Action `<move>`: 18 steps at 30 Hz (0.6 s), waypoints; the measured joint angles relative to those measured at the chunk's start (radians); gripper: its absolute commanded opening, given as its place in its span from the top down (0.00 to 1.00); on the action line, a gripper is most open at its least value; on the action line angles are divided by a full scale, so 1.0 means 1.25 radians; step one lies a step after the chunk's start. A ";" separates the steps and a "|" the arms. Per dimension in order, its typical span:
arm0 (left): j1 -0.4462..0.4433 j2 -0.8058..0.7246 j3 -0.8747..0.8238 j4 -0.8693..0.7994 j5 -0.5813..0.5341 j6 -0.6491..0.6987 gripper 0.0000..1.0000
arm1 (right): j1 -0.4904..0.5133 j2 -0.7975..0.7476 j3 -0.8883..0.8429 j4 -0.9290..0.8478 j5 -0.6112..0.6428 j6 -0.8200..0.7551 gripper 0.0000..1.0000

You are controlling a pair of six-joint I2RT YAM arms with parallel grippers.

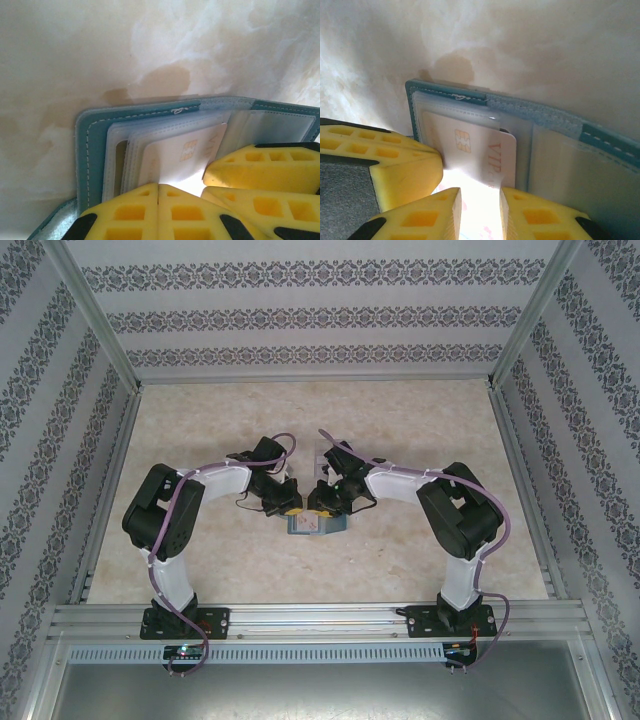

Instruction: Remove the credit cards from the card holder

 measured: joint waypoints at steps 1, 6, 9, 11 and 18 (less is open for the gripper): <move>0.000 0.000 0.002 -0.003 -0.002 0.003 0.95 | 0.001 0.000 0.001 -0.003 0.004 -0.002 0.72; -0.001 0.001 0.009 -0.016 -0.012 0.014 0.95 | 0.001 -0.004 0.002 -0.014 0.015 -0.011 0.72; -0.001 0.001 0.009 -0.016 -0.013 0.015 0.95 | 0.001 -0.007 0.002 -0.023 0.022 -0.014 0.72; -0.001 0.001 0.009 -0.016 -0.013 0.015 0.95 | 0.001 -0.009 0.002 -0.029 0.026 -0.014 0.72; -0.001 0.001 0.009 -0.017 -0.013 0.015 0.94 | 0.001 -0.016 0.002 -0.042 0.035 -0.016 0.72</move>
